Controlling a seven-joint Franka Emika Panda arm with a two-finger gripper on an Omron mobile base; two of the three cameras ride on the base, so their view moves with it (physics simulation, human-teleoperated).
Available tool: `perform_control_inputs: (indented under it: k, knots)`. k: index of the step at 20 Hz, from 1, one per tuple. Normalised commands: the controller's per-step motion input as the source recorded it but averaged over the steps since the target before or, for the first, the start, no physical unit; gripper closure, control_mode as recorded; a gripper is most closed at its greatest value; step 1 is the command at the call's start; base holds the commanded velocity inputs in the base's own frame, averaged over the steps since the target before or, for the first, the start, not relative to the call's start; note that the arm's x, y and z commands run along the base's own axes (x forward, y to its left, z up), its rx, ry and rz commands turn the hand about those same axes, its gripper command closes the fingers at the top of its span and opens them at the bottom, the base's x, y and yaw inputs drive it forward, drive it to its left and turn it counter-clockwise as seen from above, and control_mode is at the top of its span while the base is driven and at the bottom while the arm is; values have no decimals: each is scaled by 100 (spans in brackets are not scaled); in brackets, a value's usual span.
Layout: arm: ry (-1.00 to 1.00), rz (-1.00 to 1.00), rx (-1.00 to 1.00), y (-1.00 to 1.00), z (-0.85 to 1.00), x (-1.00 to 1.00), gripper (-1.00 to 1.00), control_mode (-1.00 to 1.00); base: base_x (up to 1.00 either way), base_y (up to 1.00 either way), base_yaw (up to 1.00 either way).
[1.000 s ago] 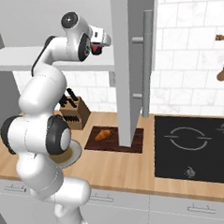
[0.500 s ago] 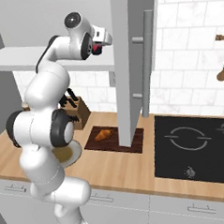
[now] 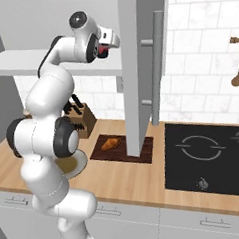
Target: From the different types of pastries on the counter, select a croissant and place it on the cutting board. Then retrieve a jar of jam from the cabinet and place it alongside the croissant on the cutting board.
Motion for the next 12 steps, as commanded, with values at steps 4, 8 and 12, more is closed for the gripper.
perform_control_inputs:
  k: [4,8,12]
  knots:
    - [-3,0,0,0,16,-92,100,-100,0,0,0]
    - [-16,0,-2,1,23,-100,100,-100,0,0,0]
    - [-27,1,0,2,34,-100,100,-100,0,0,0]
